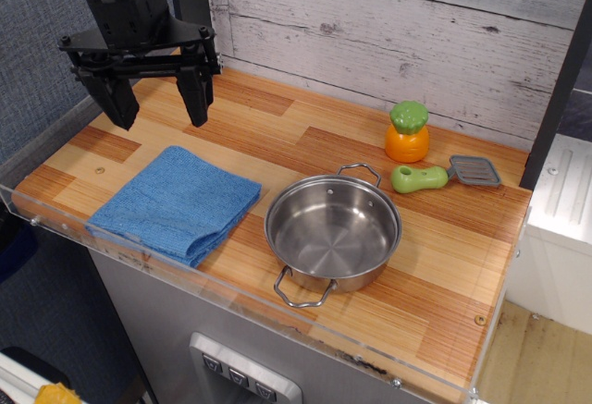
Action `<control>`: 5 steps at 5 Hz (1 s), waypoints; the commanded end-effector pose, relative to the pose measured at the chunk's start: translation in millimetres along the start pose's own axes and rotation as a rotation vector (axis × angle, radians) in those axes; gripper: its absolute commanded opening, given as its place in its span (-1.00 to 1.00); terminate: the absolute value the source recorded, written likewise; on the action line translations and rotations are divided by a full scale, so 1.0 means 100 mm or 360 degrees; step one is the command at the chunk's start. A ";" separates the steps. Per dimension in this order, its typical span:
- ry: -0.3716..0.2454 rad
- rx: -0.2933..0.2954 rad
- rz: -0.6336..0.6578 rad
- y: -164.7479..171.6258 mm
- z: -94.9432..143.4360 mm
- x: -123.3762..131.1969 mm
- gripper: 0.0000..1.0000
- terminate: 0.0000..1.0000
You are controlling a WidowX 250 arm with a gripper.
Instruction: Move pot to above blue cloth.
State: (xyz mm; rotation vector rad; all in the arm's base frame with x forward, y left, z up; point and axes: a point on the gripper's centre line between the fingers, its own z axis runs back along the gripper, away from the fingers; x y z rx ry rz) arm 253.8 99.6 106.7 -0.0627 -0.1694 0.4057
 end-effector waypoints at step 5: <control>0.0037 -0.0006 -0.0165 -0.59 -0.45 -0.34 1.00 -1.00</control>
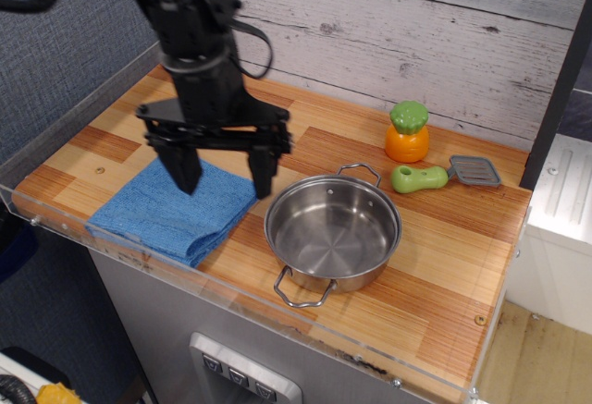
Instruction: Move pot to above blue cloth.
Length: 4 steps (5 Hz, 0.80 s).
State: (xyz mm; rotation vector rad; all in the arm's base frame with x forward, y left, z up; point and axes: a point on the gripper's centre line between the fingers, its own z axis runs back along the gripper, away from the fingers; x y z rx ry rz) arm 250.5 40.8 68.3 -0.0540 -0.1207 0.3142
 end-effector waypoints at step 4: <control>0.0019 0.0073 -0.0048 -0.37 -0.42 0.00 1.00 -1.00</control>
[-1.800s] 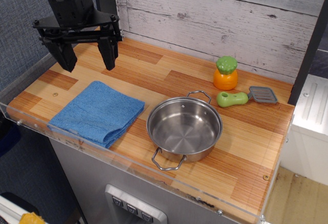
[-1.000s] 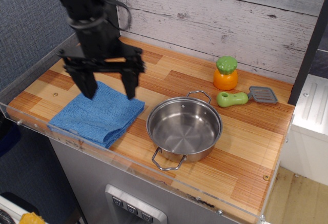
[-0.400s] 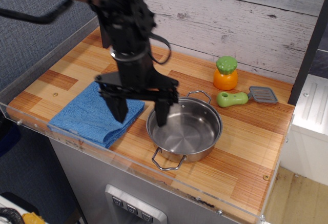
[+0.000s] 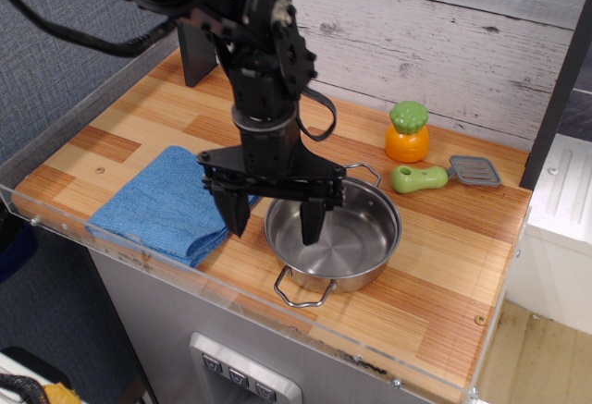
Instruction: Move pot to above blue cloth.
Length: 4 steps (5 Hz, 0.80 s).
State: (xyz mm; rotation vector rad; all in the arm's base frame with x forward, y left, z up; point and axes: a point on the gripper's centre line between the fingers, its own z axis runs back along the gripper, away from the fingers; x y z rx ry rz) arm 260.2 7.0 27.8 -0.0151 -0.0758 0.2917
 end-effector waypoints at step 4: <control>-0.0032 0.0117 0.0003 -0.11 -0.04 0.01 -1.00 -1.00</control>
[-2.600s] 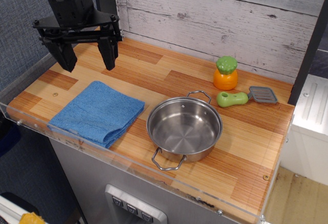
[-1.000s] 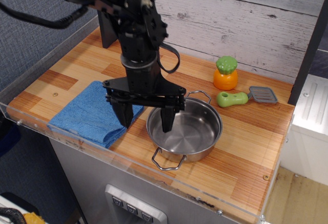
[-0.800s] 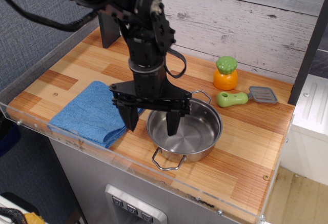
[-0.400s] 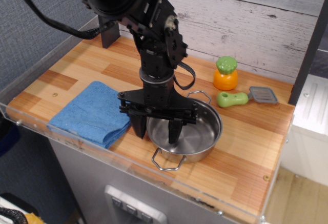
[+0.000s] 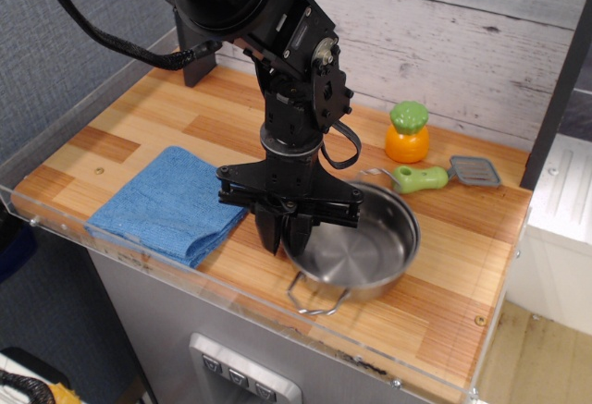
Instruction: Move pot to above blue cloth.
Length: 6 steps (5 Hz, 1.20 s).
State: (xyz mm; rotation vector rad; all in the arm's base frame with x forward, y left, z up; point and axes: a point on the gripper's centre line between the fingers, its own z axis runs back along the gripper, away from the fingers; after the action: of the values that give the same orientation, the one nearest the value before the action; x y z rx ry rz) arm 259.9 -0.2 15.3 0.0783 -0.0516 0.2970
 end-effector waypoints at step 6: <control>-0.0188 -0.0221 0.0212 0.53 0.77 0.54 -1.00 -1.00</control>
State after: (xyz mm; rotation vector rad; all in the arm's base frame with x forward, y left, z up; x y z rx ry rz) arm 290.0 56.5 87.1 -0.0469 -0.1462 0.4243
